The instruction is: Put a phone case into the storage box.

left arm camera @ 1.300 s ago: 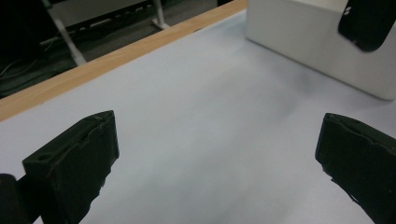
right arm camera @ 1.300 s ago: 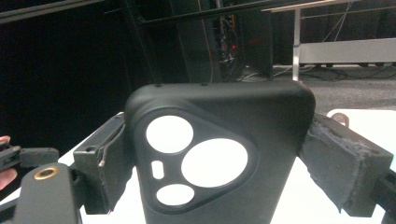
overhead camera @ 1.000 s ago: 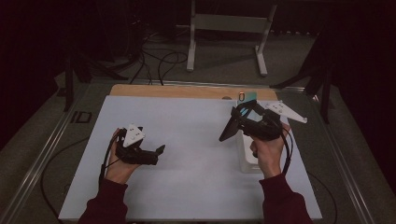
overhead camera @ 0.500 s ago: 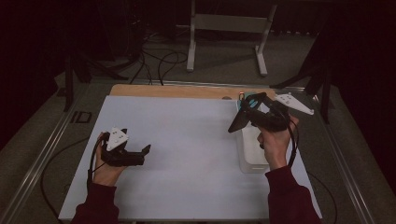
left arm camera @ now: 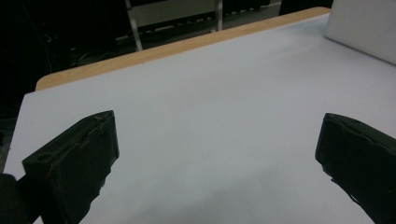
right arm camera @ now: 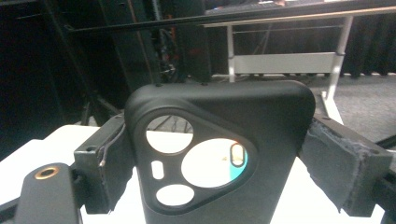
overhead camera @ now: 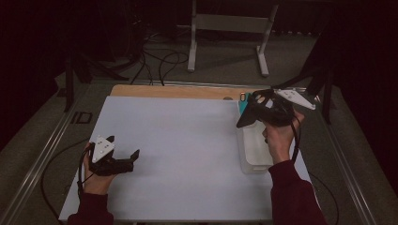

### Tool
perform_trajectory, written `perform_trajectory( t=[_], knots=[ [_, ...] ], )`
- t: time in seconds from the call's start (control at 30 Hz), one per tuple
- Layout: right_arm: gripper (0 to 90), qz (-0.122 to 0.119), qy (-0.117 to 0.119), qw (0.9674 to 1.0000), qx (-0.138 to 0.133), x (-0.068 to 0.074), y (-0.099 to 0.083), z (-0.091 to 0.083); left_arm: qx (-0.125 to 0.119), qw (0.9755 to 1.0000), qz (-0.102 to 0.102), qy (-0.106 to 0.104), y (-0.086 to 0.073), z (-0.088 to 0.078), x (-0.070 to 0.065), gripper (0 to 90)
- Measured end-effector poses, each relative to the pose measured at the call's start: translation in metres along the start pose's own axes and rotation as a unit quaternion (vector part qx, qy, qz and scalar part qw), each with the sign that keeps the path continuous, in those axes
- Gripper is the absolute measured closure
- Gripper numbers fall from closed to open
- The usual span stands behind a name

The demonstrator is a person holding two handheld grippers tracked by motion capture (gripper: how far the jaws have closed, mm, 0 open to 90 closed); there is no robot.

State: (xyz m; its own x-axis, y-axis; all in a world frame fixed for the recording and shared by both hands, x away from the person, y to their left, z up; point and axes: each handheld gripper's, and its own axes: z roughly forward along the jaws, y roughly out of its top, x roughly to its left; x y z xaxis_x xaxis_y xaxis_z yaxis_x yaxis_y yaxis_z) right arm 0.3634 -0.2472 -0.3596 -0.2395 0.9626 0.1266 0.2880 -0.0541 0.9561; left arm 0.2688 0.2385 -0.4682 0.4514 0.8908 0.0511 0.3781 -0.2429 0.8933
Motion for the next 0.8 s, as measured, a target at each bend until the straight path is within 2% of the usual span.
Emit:
perform_trajectory(
  t=[0.33, 0.57, 0.8],
  knots=[
    [15.0, 0.005, -0.046, 0.9989, 0.005, -0.013, 0.000, 0.015, 0.004, 1.0000, -0.005, 0.003, -0.004, 0.000, 0.002, 0.0],
    [14.8, 0.000, -0.069, 0.9974, 0.019, -0.016, -0.005, 0.029, -0.005, 0.9999, -0.012, 0.000, -0.003, -0.002, 0.002, 0.0],
    [14.7, -0.002, -0.087, 0.9956, 0.036, -0.019, -0.013, 0.042, -0.002, 0.9999, -0.013, -0.001, -0.004, -0.002, 0.002, 0.0]
  ],
)
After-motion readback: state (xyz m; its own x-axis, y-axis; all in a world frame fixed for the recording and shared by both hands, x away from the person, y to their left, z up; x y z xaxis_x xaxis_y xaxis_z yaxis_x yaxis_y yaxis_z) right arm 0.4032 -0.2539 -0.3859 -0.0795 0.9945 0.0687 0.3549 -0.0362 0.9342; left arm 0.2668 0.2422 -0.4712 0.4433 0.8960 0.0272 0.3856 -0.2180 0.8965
